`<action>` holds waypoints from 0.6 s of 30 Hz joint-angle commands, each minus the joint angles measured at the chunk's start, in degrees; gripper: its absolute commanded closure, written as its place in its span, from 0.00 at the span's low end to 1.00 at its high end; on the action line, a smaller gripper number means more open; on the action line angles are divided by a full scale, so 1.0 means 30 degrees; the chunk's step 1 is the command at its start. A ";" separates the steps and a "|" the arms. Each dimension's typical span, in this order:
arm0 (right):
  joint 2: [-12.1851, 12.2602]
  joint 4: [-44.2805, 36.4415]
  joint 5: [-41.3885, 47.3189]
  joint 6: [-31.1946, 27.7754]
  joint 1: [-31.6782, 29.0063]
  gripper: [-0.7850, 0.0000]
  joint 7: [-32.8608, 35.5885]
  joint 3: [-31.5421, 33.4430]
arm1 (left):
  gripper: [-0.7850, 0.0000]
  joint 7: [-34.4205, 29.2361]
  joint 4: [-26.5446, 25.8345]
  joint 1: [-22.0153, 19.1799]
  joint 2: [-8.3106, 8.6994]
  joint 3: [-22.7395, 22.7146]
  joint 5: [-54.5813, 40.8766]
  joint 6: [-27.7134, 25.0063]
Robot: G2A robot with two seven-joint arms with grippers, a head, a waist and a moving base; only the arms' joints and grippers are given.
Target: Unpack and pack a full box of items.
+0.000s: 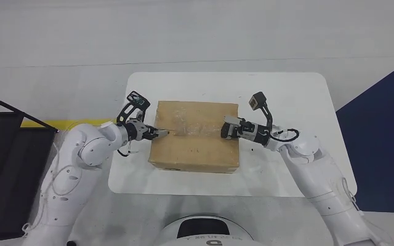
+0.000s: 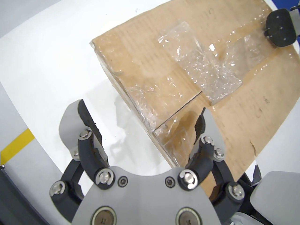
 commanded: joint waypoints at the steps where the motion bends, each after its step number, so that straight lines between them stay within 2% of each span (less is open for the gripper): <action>1: 0.0000 0.0000 0.0000 0.0000 0.0000 0.00 0.0000 0.0000 | 0.00 0.0185 0.0149 -0.0201 -0.0046 0.0479 0.0251 0.0117; 5: 0.0000 0.0000 0.0000 0.0000 0.0000 0.00 0.0000 0.0000 | 0.00 0.0772 0.0772 -0.0872 -0.0113 0.1318 0.1824 0.0273; 12: 0.0000 0.0000 0.0000 0.0000 0.0000 0.00 0.0000 0.0000 | 0.00 0.4068 0.1911 -0.1479 -0.0306 0.2276 0.3069 0.0116; 18: 0.0000 0.0000 0.0000 0.0000 0.0000 0.00 0.0000 0.0000 | 0.00 0.5980 0.2186 -0.1610 -0.0412 0.2428 0.2470 -0.0193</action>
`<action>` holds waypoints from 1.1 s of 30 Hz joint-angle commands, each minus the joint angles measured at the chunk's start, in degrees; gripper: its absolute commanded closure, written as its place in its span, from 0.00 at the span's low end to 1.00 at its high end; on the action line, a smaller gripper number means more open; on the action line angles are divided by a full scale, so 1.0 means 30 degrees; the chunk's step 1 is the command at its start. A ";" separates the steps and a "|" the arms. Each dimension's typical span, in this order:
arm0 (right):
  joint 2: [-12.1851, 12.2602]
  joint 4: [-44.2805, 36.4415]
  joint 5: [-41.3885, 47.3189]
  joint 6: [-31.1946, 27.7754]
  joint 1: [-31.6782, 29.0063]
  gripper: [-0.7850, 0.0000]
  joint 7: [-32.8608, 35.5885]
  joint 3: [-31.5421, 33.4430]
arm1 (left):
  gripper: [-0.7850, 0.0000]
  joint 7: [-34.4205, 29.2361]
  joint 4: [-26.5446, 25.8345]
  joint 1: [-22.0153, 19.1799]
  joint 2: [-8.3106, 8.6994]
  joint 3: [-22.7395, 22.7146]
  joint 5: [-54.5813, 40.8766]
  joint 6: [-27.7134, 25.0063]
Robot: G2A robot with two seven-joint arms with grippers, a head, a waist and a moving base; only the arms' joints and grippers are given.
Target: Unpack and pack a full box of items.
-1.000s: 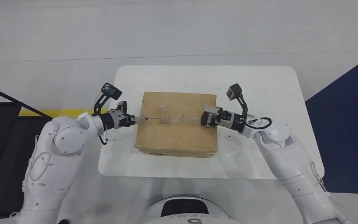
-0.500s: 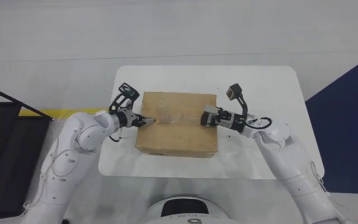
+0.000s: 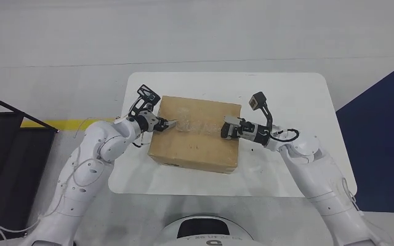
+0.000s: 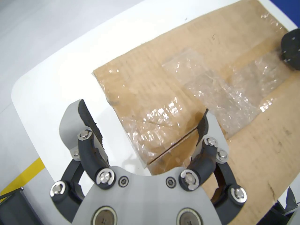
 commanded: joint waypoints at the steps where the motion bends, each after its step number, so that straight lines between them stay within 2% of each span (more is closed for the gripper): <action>1: 0.0000 0.0000 0.0000 0.0000 0.0000 0.00 0.0000 0.0000 | 0.00 0.0314 0.0049 -0.0026 -0.0033 0.0049 -0.0504 -0.0147; 12: 0.0000 0.0000 0.0000 0.0000 0.0000 0.00 0.0000 0.0000 | 0.00 0.0175 0.0822 -0.0693 -0.0132 0.0143 -0.2212 -0.0411; 17: 0.0000 0.0000 0.0000 0.0000 0.0000 0.00 0.0000 0.0000 | 0.00 0.0108 0.1882 -0.1537 -0.0374 0.0354 -0.7035 -0.1250; 22: 0.0000 0.0000 0.0000 0.0000 0.0000 0.00 0.0000 0.0000 | 0.00 -0.1686 0.3261 -0.2767 -0.0592 0.0940 -1.1231 -0.1409; 28: 0.0000 0.0000 0.0000 0.0000 0.0000 0.00 0.0000 0.0000 | 0.00 -0.3971 0.3842 -0.3699 -0.0714 0.2087 -1.2060 -0.1378; 33: 0.0000 0.0000 0.0000 0.0000 0.0000 0.00 0.0000 0.0000 | 0.00 -0.4450 0.3828 -0.3942 -0.0731 0.2448 -1.1993 -0.1168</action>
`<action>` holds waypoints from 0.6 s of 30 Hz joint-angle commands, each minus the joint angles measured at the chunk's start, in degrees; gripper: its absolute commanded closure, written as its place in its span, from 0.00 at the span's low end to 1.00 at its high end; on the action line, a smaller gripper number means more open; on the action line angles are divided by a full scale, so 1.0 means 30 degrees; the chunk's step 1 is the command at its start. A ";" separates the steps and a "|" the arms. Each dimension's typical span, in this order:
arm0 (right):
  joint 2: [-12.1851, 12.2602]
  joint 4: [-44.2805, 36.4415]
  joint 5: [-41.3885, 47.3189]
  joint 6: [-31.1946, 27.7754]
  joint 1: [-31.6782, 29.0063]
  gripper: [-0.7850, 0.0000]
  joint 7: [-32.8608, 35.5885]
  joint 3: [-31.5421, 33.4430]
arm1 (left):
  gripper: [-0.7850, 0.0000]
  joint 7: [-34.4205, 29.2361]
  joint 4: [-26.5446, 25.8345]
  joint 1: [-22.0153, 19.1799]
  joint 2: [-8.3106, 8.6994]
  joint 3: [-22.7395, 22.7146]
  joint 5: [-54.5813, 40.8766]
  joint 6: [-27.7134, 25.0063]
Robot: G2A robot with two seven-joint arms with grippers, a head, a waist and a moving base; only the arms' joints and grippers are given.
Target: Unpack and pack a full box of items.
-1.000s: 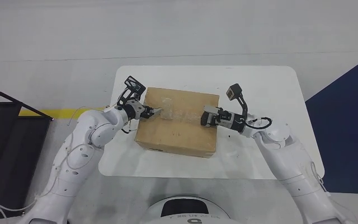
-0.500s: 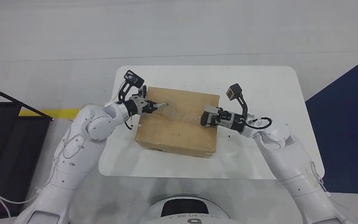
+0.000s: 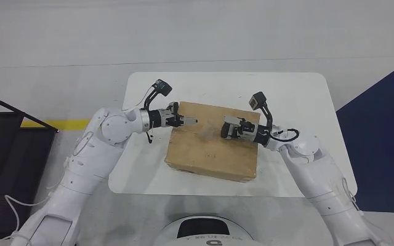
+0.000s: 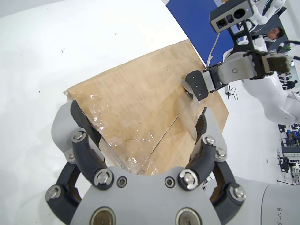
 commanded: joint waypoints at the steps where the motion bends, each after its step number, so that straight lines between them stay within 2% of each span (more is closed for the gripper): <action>1: 0.0000 0.0000 0.0000 0.0000 0.0000 0.00 0.0000 0.0000 | 0.00 -0.0048 -0.0096 0.0002 0.0044 -0.0115 0.0095 0.0090; 12: -0.0006 -0.0037 -0.0001 0.0029 -0.0022 0.00 -0.0048 -0.0032 | 0.00 -0.0286 -0.1151 0.1085 0.0497 -0.1427 0.0494 0.0069; 18: -0.0182 -0.0582 -0.0582 0.1295 0.0429 0.00 -0.0691 -0.1074 | 0.00 0.0307 -0.1017 0.1573 0.0597 -0.1627 0.0574 -0.0273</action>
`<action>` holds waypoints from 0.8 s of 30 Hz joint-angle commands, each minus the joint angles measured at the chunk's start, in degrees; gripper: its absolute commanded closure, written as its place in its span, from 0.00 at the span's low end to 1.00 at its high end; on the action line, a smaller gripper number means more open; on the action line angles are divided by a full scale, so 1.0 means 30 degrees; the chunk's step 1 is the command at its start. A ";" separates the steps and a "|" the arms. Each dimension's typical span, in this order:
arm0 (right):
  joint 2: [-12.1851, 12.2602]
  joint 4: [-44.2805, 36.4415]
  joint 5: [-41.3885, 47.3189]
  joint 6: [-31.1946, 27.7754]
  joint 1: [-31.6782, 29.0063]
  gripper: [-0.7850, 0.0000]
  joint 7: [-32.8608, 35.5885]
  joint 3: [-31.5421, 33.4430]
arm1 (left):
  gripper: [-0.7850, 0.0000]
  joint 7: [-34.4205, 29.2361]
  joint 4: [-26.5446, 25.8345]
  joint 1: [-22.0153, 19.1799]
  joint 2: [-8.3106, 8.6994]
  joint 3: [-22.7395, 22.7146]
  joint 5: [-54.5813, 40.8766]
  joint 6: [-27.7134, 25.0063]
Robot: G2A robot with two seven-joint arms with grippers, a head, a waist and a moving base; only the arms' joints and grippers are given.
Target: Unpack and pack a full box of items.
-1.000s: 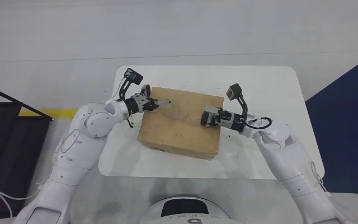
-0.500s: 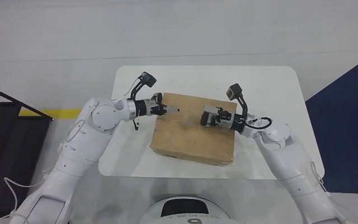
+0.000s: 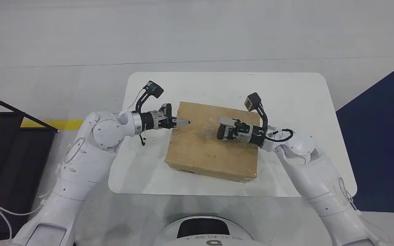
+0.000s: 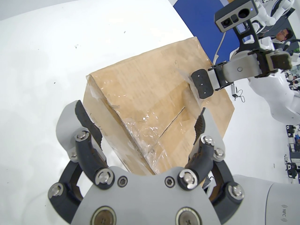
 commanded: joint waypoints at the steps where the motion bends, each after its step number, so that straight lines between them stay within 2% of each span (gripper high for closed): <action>1: -0.0073 -0.0030 -0.0080 0.0312 0.0263 0.00 -0.0181 -0.0351 | 0.00 0.0258 0.0073 0.0157 0.0036 -0.0132 -0.0064 -0.0136; 6: -0.0305 0.0178 0.0022 0.0781 0.1065 0.00 -0.0531 -0.1212 | 0.00 0.0849 0.0376 0.0686 0.0190 -0.0821 -0.0576 -0.0787; 11: -0.0554 -0.0012 0.0768 -0.0154 0.1582 0.00 -0.0727 -0.1814 | 0.00 0.1255 0.0764 0.1398 0.0399 -0.1740 -0.1263 -0.1687; 14: -0.0693 -0.0243 0.1870 -0.0788 0.1714 0.00 0.0324 -0.2324 | 0.00 0.1396 0.1121 0.1715 0.0509 -0.2207 -0.1702 -0.2193; 19: -0.0999 0.0661 0.5094 -0.1221 0.2422 0.00 0.3634 -0.3345 | 0.00 0.1337 0.1632 0.1969 0.0659 -0.2678 -0.2102 -0.2879; 24: -0.1109 0.1281 0.4764 -0.1800 0.2772 0.00 0.3171 -0.3384 | 0.00 0.1310 0.1774 0.2021 0.0758 -0.2876 -0.2262 -0.3174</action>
